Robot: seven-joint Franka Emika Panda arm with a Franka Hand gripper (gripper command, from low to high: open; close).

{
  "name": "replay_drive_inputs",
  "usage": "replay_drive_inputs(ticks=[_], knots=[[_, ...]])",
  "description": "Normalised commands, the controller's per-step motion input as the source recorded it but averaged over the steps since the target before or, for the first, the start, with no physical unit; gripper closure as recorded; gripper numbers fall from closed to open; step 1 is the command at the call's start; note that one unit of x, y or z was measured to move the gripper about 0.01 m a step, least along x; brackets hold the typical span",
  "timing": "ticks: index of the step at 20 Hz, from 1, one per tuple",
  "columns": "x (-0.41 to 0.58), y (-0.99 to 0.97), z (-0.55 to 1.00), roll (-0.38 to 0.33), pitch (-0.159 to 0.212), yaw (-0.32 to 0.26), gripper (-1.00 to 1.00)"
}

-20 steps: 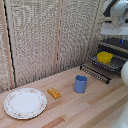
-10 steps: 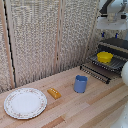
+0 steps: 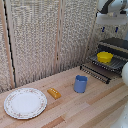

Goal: Please reach out your grabber to the yellow dish. Tenderly grip the yellow dish using your grabber. Set the yellow dish on the baking sheet. Posit your grabber on the rim of the baking sheet carrying the yellow dish. Mindfully slide the baking sheet with the yellow dish into the oven. Let go of your grabber's hold on the baking sheet's edge when it is entirely in the oven.

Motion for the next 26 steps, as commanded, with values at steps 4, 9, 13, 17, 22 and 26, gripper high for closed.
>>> replay_drive_inputs(ticks=[4,9,13,17,22,26], knots=[[-0.110,0.35,0.02,-0.316,0.200,0.080,-1.00],[-0.249,0.46,0.00,-0.250,0.292,0.067,-1.00],[-0.361,0.51,0.00,-0.208,0.349,0.061,-1.00],[-0.342,0.41,-0.06,-0.249,0.328,0.083,-1.00],[-0.258,0.25,-0.11,-0.295,0.277,0.122,-1.00],[0.006,0.13,-0.30,-0.346,0.134,0.159,-1.00]])
